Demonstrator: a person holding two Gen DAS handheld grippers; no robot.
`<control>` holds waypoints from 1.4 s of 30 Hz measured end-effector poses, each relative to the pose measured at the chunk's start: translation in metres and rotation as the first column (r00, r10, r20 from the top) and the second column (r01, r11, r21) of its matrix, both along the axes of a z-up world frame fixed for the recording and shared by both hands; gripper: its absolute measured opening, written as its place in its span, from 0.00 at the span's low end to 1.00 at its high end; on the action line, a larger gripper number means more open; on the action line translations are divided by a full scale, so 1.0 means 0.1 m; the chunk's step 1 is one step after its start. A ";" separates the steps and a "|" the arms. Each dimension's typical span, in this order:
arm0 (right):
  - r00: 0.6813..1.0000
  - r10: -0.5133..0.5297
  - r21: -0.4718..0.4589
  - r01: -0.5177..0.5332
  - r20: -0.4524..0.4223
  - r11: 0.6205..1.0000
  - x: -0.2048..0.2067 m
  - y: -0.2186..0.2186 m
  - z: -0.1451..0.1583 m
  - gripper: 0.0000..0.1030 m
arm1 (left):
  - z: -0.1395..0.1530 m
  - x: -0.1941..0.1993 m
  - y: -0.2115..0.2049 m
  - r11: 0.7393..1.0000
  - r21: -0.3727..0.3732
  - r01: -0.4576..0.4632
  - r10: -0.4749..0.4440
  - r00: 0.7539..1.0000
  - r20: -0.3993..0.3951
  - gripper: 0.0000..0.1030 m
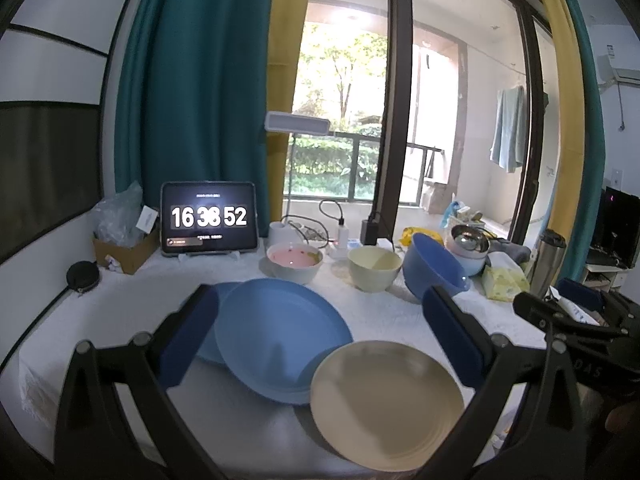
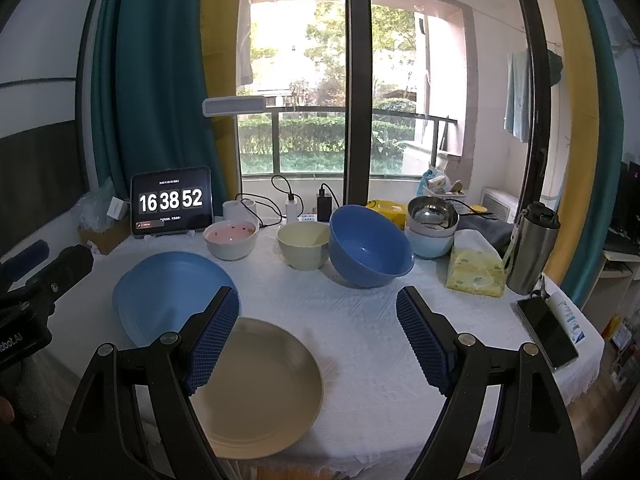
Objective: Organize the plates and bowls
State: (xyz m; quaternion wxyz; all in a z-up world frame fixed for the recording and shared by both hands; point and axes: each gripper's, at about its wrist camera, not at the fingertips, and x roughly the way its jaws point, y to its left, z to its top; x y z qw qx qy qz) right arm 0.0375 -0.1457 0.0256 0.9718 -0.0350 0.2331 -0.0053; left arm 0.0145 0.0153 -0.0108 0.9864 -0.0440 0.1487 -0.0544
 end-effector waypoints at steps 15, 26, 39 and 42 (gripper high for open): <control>0.998 0.002 0.027 0.000 -0.056 1.000 0.20 -0.11 -0.19 0.82 | -0.23 0.32 -0.11 0.998 0.063 0.011 -0.005 0.996 -0.095 0.99; 0.990 0.023 0.063 -0.015 -0.142 0.998 0.46 -0.27 -0.51 0.67 | -0.61 0.62 -0.27 0.992 0.126 0.008 0.020 0.975 -0.220 0.98; 0.948 0.076 0.124 -0.039 -0.308 0.992 0.74 -0.44 -1.04 0.45 | -1.11 0.91 -0.43 0.981 0.195 0.003 0.079 0.908 -0.411 0.60; 0.927 0.103 0.144 -0.054 -0.362 0.988 0.78 -0.42 -1.20 0.33 | -1.19 0.95 -0.45 0.979 0.205 -0.002 0.096 0.890 -0.446 0.52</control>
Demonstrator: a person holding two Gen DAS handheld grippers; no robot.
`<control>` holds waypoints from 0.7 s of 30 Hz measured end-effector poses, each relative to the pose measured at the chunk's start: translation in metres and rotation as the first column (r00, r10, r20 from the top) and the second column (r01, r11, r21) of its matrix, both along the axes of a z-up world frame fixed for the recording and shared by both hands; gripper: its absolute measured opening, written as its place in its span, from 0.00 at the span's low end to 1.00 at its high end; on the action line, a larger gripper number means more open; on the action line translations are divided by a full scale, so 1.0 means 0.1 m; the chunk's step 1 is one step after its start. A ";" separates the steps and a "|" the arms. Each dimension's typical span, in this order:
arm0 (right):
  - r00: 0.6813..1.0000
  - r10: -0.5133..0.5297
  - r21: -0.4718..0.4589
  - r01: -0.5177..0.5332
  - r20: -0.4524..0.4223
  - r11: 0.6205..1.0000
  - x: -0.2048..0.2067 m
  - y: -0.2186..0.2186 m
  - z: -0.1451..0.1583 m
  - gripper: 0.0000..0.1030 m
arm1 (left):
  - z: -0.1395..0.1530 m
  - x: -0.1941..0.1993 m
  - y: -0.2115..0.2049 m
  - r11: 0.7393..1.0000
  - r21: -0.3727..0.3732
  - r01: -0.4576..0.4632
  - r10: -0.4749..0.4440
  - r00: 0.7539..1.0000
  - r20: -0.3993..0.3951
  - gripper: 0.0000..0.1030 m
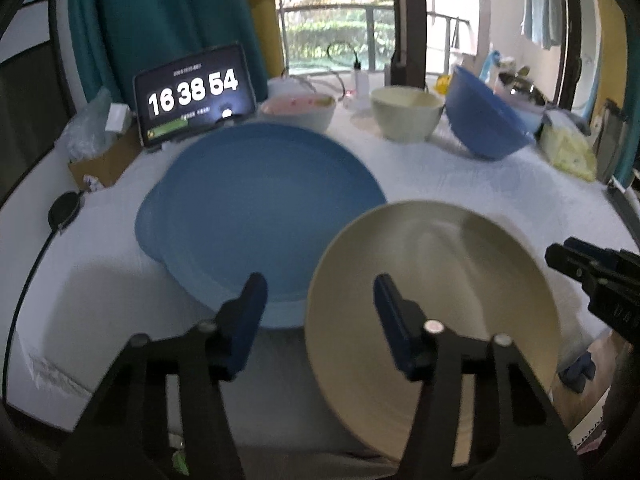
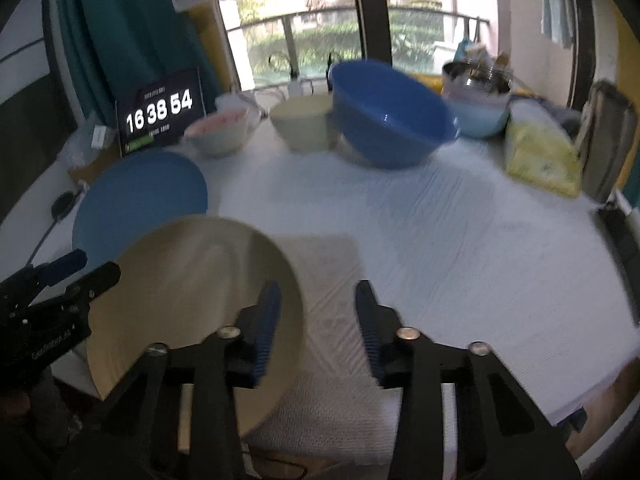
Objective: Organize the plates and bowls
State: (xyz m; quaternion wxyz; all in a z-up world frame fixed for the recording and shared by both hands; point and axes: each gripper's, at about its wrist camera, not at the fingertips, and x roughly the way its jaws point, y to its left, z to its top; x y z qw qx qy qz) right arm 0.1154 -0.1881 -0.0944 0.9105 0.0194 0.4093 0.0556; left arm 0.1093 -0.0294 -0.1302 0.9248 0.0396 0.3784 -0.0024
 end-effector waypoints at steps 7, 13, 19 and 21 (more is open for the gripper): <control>0.997 0.034 0.046 -0.031 -0.065 0.998 0.07 0.01 -0.20 0.23 | -0.09 0.04 -0.02 0.999 0.032 -0.020 0.021 0.999 -0.032 0.45; 0.992 0.068 0.063 -0.062 -0.102 0.996 0.13 0.05 -0.30 0.16 | -0.19 0.10 -0.05 1.000 0.012 -0.007 0.008 0.997 -0.082 0.29; 0.991 0.076 0.056 -0.070 -0.106 0.996 0.17 0.04 -0.34 0.13 | -0.19 0.12 -0.10 1.000 0.016 -0.004 0.006 0.996 -0.087 0.25; 0.992 0.072 0.055 -0.066 -0.100 0.996 0.17 0.03 -0.33 0.13 | -0.18 0.13 -0.12 1.000 0.012 0.003 -0.002 0.996 -0.088 0.24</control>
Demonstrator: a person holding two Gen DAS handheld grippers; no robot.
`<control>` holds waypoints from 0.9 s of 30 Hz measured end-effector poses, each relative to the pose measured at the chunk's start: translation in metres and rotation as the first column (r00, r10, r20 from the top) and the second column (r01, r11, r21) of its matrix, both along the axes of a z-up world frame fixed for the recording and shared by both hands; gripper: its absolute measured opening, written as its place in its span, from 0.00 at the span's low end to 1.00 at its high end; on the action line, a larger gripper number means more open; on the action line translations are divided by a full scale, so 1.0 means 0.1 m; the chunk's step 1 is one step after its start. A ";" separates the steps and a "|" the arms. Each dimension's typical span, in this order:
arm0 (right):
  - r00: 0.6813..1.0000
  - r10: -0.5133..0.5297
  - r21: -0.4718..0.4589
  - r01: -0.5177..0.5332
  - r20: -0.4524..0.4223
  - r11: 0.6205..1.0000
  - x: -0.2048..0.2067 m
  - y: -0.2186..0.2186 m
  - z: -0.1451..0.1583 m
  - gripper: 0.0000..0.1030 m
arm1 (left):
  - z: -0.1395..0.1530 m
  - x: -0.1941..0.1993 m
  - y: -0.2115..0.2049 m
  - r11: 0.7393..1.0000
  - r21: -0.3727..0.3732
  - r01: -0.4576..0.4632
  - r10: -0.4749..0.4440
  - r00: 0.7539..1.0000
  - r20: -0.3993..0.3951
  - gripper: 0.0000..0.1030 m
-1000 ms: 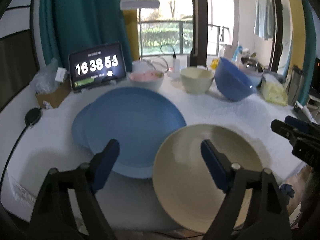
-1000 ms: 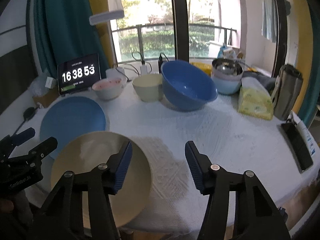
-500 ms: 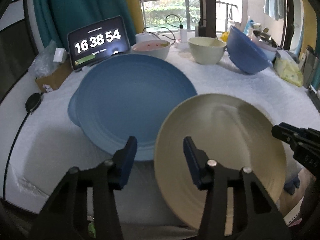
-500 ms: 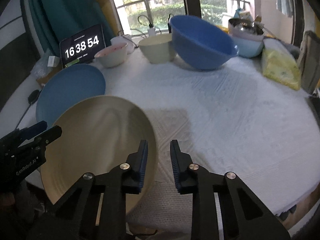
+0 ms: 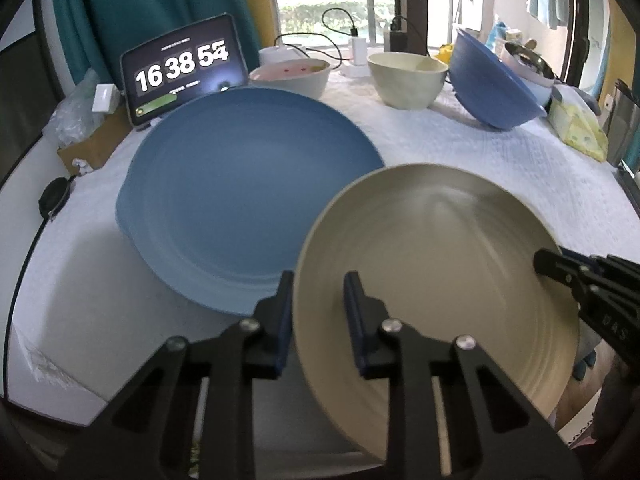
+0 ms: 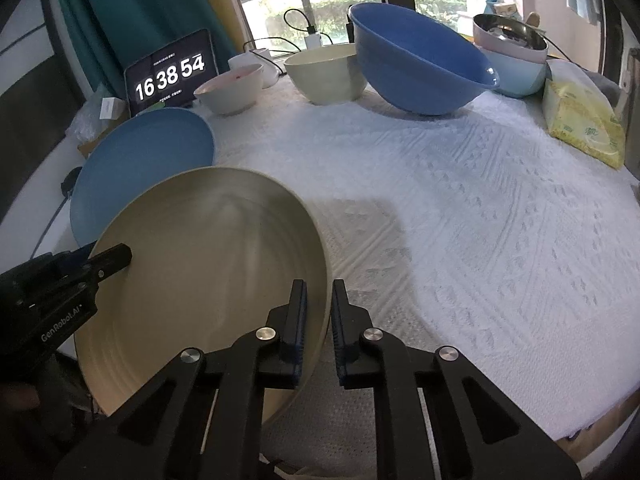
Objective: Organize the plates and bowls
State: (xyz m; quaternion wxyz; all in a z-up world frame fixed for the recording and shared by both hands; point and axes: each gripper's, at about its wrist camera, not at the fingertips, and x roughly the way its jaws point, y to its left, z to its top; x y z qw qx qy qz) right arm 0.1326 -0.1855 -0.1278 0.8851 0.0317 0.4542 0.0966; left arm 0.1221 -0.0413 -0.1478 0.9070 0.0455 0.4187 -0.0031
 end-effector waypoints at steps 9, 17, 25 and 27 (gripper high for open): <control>0.998 -0.035 0.005 0.035 0.051 0.999 0.01 -0.19 0.13 0.13 | 0.11 0.05 -0.20 0.999 0.009 0.034 -0.034 0.999 0.030 0.24; 0.991 -0.098 -0.007 0.099 0.091 0.995 0.09 -0.47 0.25 0.13 | 0.19 0.16 -0.50 0.995 -0.007 0.095 -0.094 0.994 0.052 0.24; 0.979 -0.159 -0.018 0.163 0.124 0.986 0.19 -0.72 0.30 0.13 | 0.18 0.40 -0.73 0.991 -0.032 0.133 -0.132 0.990 0.049 0.24; 0.977 -0.172 -0.021 0.176 0.124 0.984 0.23 -0.77 0.30 0.13 | 0.16 0.46 -0.78 0.989 -0.037 0.141 -0.139 0.989 0.044 0.24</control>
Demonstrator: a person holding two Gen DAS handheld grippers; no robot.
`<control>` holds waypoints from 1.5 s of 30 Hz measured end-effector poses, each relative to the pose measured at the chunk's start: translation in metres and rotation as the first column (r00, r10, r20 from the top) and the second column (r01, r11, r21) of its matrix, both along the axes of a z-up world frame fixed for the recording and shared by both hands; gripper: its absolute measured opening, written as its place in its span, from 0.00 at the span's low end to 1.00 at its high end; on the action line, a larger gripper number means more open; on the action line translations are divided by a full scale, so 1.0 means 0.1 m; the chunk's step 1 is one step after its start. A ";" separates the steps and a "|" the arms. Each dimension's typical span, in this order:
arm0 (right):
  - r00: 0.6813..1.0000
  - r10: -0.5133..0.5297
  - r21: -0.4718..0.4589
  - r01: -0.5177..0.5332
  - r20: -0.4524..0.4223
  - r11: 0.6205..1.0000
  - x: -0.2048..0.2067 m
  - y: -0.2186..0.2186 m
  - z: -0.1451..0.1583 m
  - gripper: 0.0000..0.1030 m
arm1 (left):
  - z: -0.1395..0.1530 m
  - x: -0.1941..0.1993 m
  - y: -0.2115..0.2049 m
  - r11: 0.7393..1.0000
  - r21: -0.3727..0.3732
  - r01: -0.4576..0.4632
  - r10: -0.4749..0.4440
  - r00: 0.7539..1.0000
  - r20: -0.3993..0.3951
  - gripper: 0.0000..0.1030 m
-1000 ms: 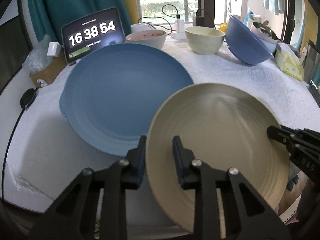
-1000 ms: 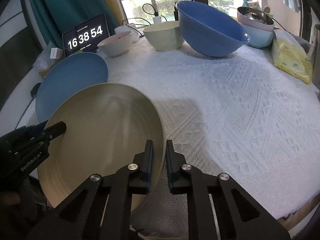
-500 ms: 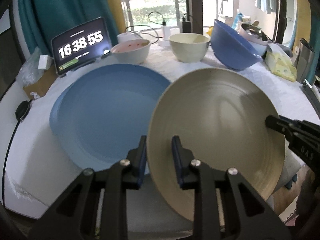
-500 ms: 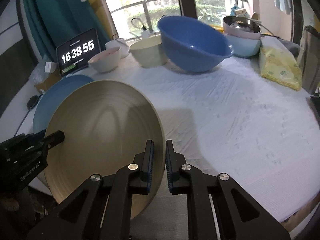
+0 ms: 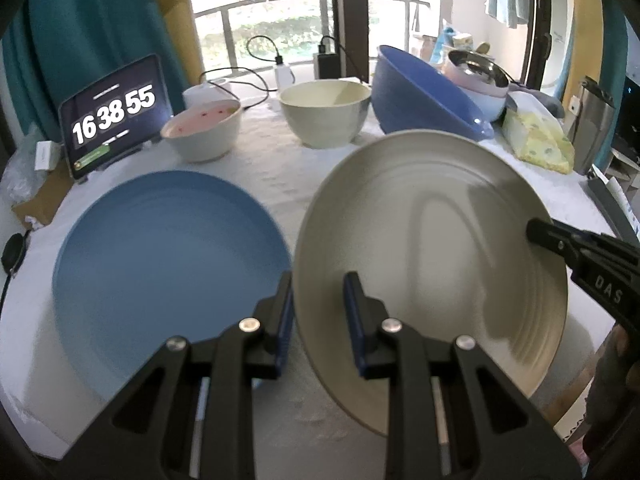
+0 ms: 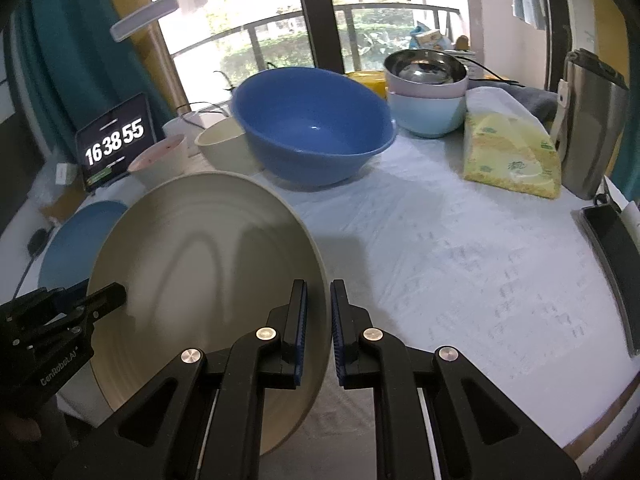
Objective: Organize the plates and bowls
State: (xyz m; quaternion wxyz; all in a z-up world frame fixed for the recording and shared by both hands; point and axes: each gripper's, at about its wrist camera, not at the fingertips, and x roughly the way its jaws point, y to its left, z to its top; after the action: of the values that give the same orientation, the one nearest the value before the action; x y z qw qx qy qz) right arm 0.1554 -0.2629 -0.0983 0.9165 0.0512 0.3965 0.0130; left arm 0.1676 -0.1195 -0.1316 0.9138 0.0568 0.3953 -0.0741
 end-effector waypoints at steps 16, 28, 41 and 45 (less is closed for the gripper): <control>0.997 -0.054 -0.018 0.053 -0.057 0.998 0.29 -0.17 -0.18 0.13 | -0.22 0.36 -0.15 1.000 -0.024 0.016 -0.017 0.997 -0.074 0.26; 0.995 -0.089 -0.042 0.087 -0.047 0.995 0.30 -0.15 -0.14 0.15 | -0.14 0.30 -0.03 0.998 -0.058 0.006 -0.010 0.998 -0.060 0.33; 0.996 -0.086 -0.073 0.087 0.013 0.994 0.16 0.06 0.14 0.21 | 0.13 0.07 0.28 0.992 -0.127 -0.024 0.029 0.999 0.037 0.43; 0.997 -0.070 -0.079 0.071 0.019 0.994 0.12 0.20 0.18 0.21 | 0.20 -0.01 0.41 0.990 -0.140 -0.036 0.045 0.997 0.066 0.43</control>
State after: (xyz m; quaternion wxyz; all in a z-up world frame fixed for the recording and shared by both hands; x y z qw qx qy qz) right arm 0.1676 -0.2425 -0.0804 0.9209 0.0286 0.3872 -0.0346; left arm 0.1667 -0.0787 -0.1112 0.9300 -0.0123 0.3584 -0.0808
